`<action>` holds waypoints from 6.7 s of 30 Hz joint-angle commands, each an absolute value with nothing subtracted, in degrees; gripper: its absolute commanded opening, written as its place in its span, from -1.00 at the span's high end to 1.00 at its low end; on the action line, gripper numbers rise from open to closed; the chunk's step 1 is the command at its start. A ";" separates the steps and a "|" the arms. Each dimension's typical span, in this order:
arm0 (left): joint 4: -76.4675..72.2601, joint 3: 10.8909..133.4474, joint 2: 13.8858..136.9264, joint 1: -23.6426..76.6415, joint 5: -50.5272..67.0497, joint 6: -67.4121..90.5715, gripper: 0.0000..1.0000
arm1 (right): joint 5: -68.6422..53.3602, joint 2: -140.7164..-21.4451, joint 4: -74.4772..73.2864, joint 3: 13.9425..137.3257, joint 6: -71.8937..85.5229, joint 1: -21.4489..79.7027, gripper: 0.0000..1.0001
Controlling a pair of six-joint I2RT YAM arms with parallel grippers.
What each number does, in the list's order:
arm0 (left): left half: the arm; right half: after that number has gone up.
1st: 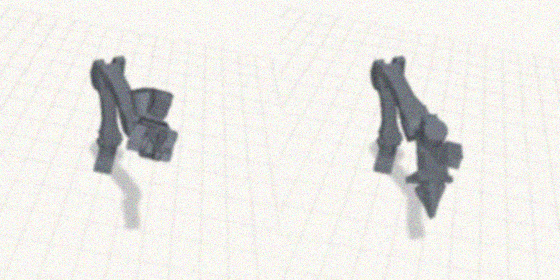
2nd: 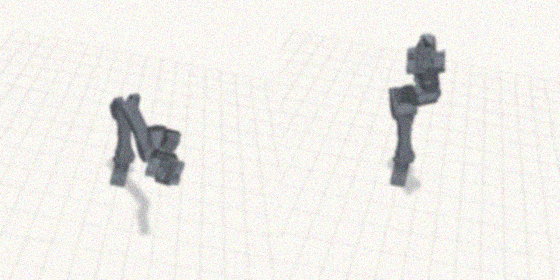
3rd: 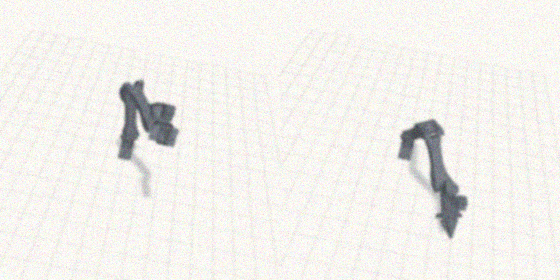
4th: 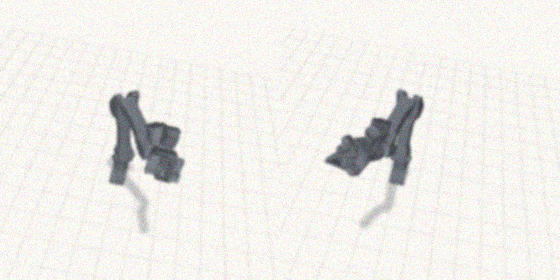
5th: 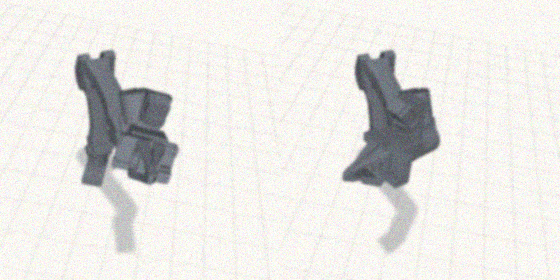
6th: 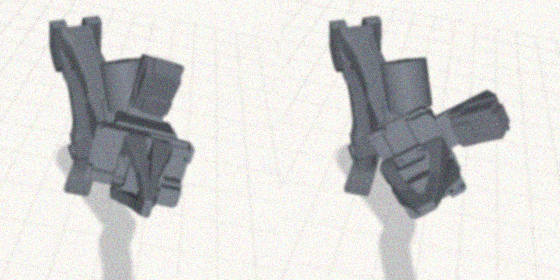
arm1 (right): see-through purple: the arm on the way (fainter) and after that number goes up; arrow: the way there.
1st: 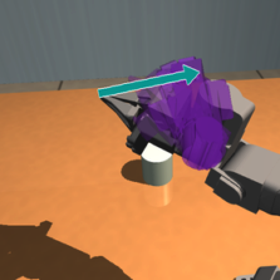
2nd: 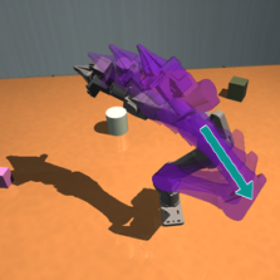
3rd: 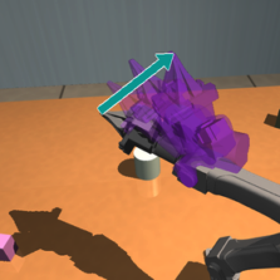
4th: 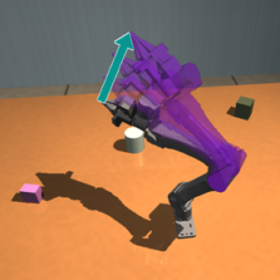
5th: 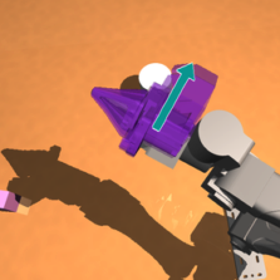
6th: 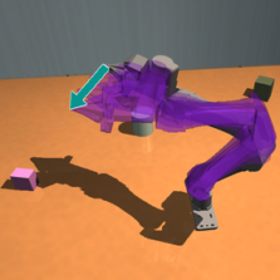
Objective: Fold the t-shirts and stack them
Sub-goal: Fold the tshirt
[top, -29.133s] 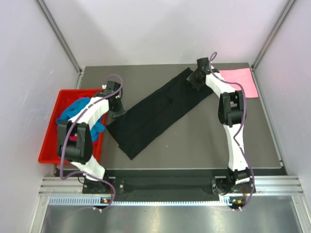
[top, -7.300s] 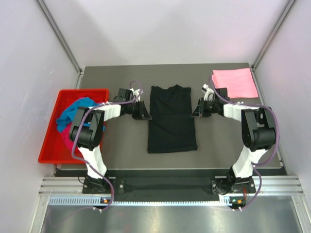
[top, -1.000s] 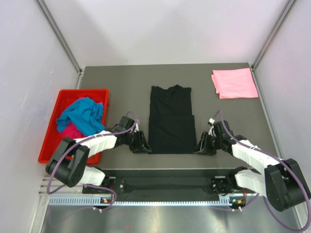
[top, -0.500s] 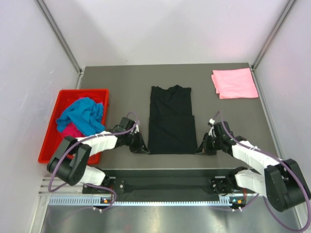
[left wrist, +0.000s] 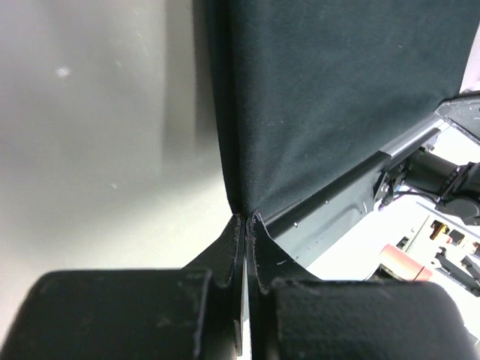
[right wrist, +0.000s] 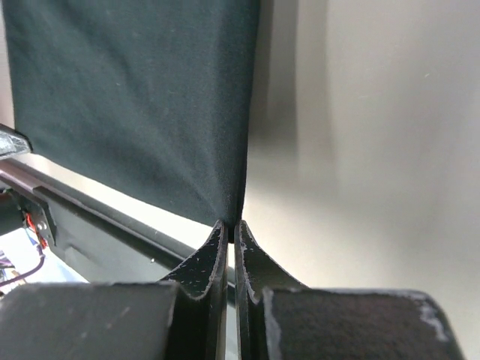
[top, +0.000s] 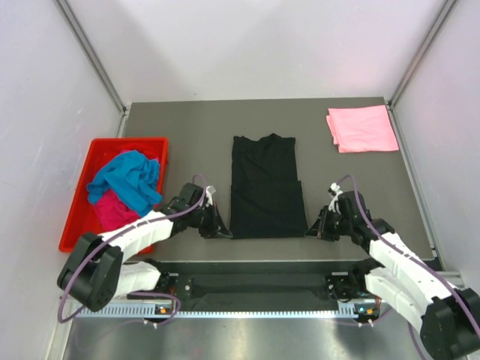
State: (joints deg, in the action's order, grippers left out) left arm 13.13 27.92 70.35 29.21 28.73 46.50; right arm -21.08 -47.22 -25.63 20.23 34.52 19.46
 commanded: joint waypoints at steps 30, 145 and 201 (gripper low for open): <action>27.41 57.03 79.08 25.15 23.29 41.93 1.00 | -14.06 -61.16 -31.73 50.68 30.06 19.08 1.00; 10.02 67.52 111.01 12.66 37.17 27.42 1.00 | -34.54 -106.35 -14.51 63.13 12.57 10.81 0.99; 28.91 60.95 89.20 19.25 21.97 24.96 0.36 | -21.99 -73.57 -23.01 39.97 20.57 13.80 0.13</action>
